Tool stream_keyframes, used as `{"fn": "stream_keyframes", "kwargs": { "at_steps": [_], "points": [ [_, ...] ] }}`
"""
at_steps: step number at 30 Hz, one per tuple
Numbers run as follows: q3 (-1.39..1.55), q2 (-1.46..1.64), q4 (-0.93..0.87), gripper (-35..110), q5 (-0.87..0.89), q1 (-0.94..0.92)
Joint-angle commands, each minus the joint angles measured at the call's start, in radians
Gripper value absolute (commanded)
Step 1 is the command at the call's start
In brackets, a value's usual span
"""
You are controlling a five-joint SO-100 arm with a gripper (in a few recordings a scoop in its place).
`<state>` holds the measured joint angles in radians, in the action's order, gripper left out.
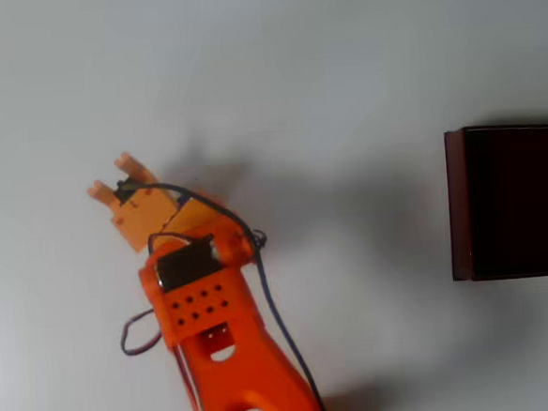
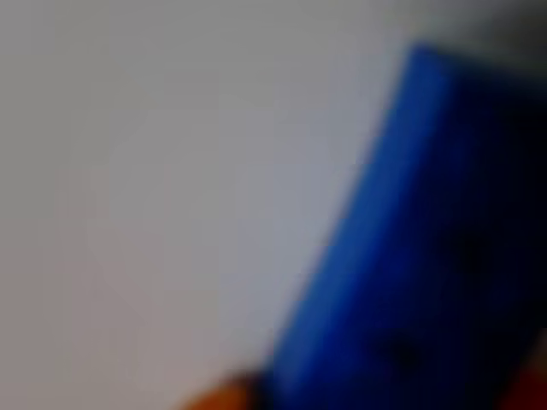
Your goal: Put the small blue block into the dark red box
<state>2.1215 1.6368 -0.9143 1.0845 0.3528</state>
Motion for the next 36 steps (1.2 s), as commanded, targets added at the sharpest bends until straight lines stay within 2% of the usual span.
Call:
{"fn": "stream_keyframes", "kwargs": {
  "at_steps": [1, 9, 16, 21, 24, 29, 32, 36],
  "points": [
    [-0.052, -0.006, 0.005, 3, 0.009, 0.018],
    [-0.069, -0.012, -0.015, 0, 0.014, 0.025],
    [-0.176, 0.170, -0.279, 0, -0.117, -0.081],
    [-0.242, 0.410, -0.518, 0, -0.258, -0.279],
    [-0.232, 0.546, -0.592, 0, -0.328, -0.446],
    [-0.124, 0.713, -0.572, 0, -0.453, -0.755],
    [-0.114, 0.707, -0.537, 0, -0.523, -0.905],
    [-0.146, 0.578, -0.468, 0, -0.555, -1.012]
  ]
}}
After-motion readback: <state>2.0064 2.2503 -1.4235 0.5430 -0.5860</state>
